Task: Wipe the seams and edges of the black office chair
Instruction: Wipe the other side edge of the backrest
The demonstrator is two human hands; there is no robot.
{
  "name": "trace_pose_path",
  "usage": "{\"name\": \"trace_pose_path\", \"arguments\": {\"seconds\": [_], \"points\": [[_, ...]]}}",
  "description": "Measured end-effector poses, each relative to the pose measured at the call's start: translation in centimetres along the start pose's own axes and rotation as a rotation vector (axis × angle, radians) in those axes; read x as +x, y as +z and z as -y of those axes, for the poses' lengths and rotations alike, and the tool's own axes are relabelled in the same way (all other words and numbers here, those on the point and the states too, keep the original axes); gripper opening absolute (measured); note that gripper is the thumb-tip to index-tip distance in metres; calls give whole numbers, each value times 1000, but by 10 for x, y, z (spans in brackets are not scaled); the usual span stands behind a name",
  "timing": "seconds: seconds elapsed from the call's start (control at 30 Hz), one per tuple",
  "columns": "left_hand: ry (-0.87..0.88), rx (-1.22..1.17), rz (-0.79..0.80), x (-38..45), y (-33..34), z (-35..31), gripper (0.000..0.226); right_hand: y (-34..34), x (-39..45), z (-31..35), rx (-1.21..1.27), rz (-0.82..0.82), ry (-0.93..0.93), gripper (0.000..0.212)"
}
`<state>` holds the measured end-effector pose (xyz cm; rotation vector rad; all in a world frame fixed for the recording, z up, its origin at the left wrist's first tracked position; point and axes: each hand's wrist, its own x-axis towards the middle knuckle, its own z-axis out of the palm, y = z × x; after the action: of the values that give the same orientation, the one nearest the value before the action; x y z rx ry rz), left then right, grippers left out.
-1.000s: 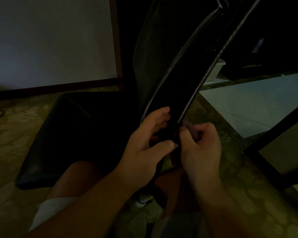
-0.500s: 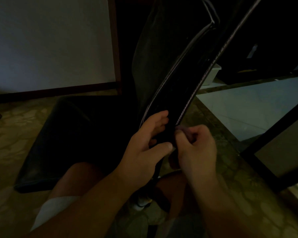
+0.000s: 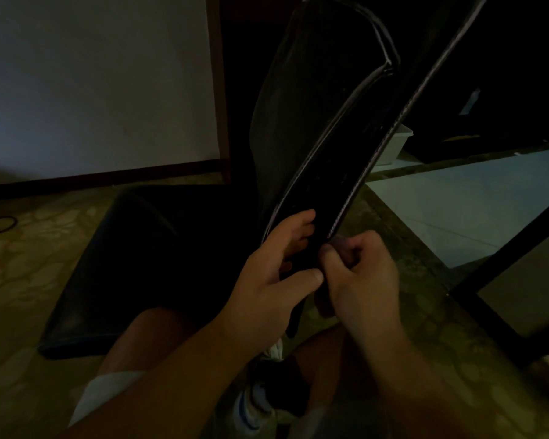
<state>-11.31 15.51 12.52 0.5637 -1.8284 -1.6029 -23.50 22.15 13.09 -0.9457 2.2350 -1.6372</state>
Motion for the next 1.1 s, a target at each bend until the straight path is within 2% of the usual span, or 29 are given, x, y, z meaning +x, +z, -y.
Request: {"name": "trace_pose_path", "arguments": {"seconds": [0.07, 0.2, 0.33, 0.43, 0.47, 0.57, 0.6, 0.7, 0.73, 0.83, 0.87, 1.0, 1.03, 1.1], "points": [[10, 9, 6, 1, 2, 0, 68, -4, 2, -1, -4, -7, -7, 19], [27, -29, -14, 2, 3, 1, 67, -5, -3, 2, -8, 91, -36, 20], [38, -68, -19, 3, 3, 1, 70, -5, -1, 5, 33, 0, -14, 17], [50, -86, -20, 4, 1, 0, 69, 2, -8, 8, 41, 112, -28, 15], [53, -81, -13, 4, 1, 0, 69, 4, -9, 6, 34, 94, -22, 15], [52, -70, 9, 3, 0, -2, 72, -3, -4, 2, 83, -147, 38, 14], [55, -69, 12, 3, 0, -4, 73, -6, -2, 2, 84, -162, 29, 14], [69, -81, 16, 5, -1, -6, 72, -1, -6, 7, 35, 53, -40, 14], [71, -84, 14, 5, -1, -6, 72, -1, -9, 8, 36, 77, -47, 15], [79, -75, 13, 6, -1, -7, 71, -5, -4, 4, 88, -120, 16, 14], [81, -64, 12, 6, -1, -7, 71, -6, -2, 3, 87, -142, 23, 14], [92, -60, 16, 7, -2, -9, 70, 0, -11, 8, 24, 108, -86, 13], [95, -61, 15, 7, -1, -10, 70, 0, -11, 7, 40, 73, -75, 13], [102, -55, 15, 7, 0, -12, 69, -3, -7, 6, 101, -112, -9, 13]]}}
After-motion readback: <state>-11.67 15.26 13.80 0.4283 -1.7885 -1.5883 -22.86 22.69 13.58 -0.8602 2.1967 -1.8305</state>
